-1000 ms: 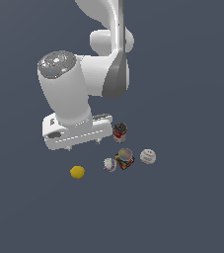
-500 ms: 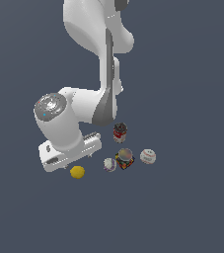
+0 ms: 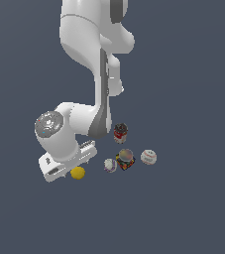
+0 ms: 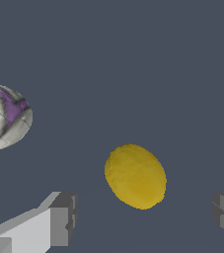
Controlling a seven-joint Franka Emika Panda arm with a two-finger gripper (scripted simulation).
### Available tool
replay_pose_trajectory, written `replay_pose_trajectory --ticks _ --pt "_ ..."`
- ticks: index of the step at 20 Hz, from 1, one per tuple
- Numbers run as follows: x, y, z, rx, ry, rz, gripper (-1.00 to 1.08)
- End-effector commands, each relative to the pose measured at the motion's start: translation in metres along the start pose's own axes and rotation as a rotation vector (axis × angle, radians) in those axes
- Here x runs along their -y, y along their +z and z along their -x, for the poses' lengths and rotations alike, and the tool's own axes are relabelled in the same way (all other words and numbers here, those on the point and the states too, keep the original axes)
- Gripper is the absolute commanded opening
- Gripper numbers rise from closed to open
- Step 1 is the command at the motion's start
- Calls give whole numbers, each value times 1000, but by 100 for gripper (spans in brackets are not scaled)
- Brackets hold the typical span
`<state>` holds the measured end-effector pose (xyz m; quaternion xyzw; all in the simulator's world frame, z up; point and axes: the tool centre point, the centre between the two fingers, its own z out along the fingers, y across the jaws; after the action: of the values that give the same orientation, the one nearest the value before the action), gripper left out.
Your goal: Pick up a designated object from a clutter of objects.
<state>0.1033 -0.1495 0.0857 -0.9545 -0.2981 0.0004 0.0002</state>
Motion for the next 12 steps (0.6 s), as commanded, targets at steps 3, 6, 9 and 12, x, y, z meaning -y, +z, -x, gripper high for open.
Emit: replay_pose_trajectory --ticks 3,6,9,12 --pt "-3 7 1 -1 -19 1 100" --pt "-2 7 1 0 -15 0 100" --pt "-3 12 1 0 -15 0 100" --pt "-2 24 1 0 -17 0 100"
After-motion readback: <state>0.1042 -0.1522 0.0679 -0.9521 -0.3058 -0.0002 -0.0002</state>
